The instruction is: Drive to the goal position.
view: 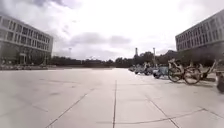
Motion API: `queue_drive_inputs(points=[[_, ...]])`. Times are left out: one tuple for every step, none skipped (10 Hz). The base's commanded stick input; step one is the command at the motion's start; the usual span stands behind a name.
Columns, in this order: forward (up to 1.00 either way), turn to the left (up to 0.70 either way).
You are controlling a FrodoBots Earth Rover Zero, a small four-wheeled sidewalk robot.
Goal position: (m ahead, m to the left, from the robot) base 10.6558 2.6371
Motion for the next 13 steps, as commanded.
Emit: queue_drive_inputs(points=[[0.70,0.00],[0.70,0.00],[0.70,0.00],[0.70,0.00],[0.70,0.00],[0.70,0.00],[0.70,0.00],[0.70,0.00],[0.70,0.00],[0.70,0.00],[0.70,0.00],[0.70,0.00],[0.70,0.00]])
